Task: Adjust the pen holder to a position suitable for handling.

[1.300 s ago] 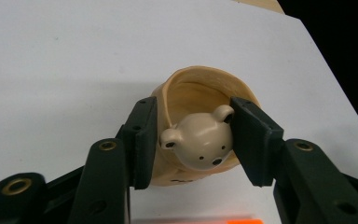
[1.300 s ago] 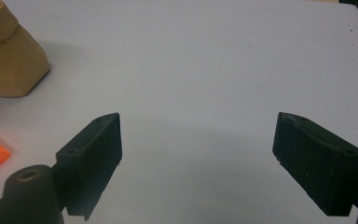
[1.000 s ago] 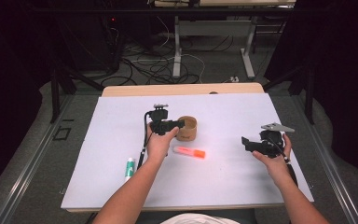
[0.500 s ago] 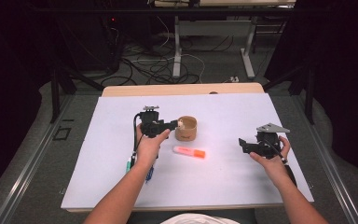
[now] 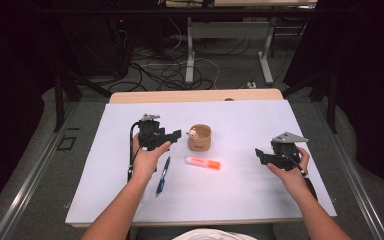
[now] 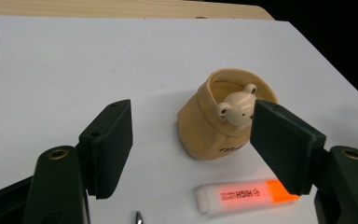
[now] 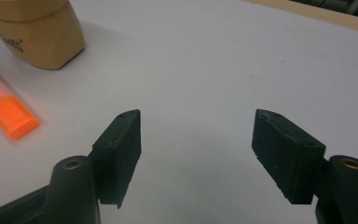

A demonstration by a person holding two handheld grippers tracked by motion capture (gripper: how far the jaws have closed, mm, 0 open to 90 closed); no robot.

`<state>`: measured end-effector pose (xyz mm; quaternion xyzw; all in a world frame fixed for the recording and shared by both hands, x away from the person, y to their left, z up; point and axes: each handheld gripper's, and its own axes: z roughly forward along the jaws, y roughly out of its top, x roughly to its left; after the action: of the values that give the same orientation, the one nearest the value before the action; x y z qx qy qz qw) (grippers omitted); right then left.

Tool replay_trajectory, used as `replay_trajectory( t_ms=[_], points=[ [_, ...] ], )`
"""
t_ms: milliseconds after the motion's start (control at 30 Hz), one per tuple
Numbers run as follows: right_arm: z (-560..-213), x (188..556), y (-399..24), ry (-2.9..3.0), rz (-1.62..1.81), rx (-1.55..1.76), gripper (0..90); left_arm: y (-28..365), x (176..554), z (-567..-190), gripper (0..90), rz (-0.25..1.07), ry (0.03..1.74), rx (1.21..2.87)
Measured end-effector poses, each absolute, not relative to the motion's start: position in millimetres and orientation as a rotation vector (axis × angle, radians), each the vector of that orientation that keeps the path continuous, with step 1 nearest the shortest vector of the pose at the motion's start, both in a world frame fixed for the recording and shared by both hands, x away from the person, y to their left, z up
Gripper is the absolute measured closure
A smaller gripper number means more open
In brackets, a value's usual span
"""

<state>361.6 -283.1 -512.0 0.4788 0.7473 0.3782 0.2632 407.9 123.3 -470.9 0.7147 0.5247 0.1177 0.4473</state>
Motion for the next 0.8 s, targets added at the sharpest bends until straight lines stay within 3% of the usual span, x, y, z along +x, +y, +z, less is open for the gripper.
replay_trajectory(
  t_ms=[167, 467, 800],
  points=[
    [-514.9, 364.2, -277.4, 2.123, 1.015, 1.249, 34.0, 129.2, 402.1, -468.7, 27.4, 0.352, 1.269, 1.814],
    [-515.0, 362.9, -257.2, 2.232, 1.002, 1.028, 34.1, 133.6, 392.4, -475.2, 26.1, 0.329, 1.204, 1.868],
    [-517.4, 361.4, -246.8, 2.278, 1.068, 1.042, 36.7, 151.9, 380.9, -487.7, 20.9, 0.336, 1.169, 1.885]
  ],
)
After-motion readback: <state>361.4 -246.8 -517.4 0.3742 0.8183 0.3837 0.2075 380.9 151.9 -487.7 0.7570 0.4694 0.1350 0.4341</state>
